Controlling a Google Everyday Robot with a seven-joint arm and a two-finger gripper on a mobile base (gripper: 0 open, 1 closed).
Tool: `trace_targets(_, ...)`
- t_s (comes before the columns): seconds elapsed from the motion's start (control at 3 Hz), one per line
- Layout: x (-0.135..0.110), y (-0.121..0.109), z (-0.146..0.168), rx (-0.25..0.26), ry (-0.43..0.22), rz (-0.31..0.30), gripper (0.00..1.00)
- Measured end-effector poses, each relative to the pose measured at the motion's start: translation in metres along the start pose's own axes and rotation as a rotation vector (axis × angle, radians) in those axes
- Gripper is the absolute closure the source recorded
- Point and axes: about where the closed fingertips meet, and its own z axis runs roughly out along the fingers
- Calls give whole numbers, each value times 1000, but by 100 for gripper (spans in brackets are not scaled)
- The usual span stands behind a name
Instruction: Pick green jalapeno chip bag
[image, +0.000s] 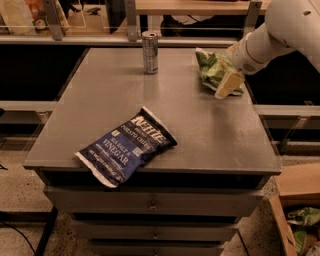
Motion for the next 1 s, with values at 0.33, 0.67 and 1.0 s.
trace_targets(0.33,3,1,10,-8,-1,12,31)
trace_targets(0.67,4,3,19,-16,5,16,55)
trace_targets(1.0,3,5,21,-29,12,23,79)
